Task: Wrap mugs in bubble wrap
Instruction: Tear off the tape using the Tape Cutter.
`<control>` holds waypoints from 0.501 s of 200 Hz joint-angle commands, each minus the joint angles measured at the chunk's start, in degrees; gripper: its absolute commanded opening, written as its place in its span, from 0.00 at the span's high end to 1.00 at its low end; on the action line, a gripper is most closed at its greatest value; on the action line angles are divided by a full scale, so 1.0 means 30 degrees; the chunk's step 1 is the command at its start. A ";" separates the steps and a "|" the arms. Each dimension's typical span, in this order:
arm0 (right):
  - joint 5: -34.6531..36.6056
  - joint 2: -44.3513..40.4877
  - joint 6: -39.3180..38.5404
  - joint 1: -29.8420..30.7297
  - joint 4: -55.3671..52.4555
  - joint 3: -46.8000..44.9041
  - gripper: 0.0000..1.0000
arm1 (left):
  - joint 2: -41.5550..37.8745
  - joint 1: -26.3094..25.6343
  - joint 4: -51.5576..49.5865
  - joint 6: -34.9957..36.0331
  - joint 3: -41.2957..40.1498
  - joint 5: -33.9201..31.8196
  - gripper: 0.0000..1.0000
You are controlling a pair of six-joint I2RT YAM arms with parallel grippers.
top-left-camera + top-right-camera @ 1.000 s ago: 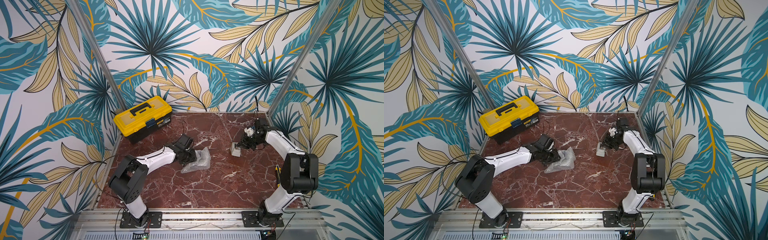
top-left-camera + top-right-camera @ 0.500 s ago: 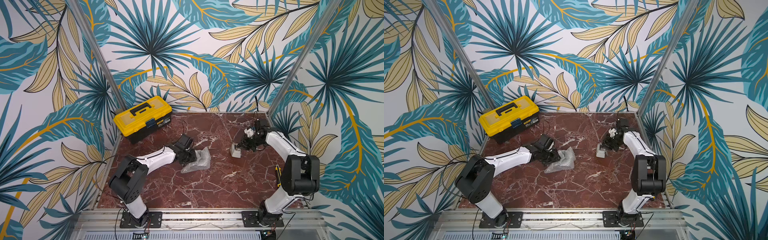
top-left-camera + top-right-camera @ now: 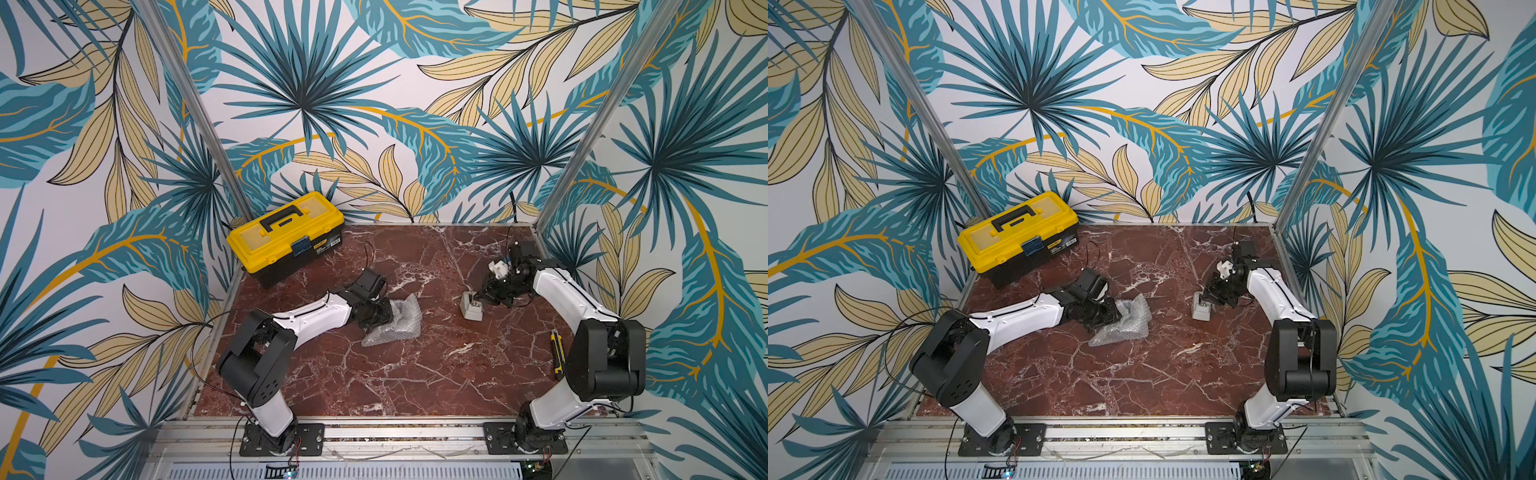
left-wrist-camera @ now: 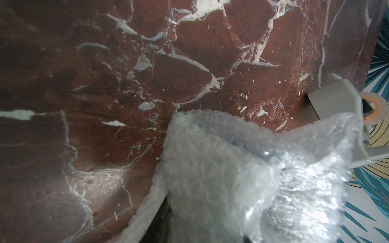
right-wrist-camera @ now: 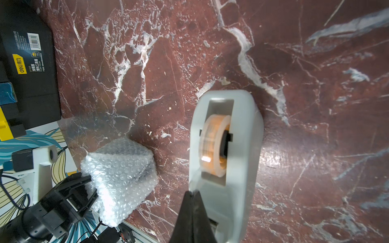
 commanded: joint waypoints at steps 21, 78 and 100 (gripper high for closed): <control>-0.0147 -0.1373 0.0023 0.0118 -0.0079 -0.0991 1.00 | 0.0166 -0.0270 0.0085 -0.0001 -0.0416 0.0394 0.67; -0.0096 -0.1815 0.0145 0.0110 -0.0092 -0.1491 1.00 | 0.0166 -0.0299 0.0182 0.0011 -0.0476 0.0439 0.67; -0.0054 -0.1978 0.0234 0.0118 0.0050 -0.1947 1.00 | 0.0137 -0.0300 0.0197 -0.0001 -0.0506 0.0439 0.67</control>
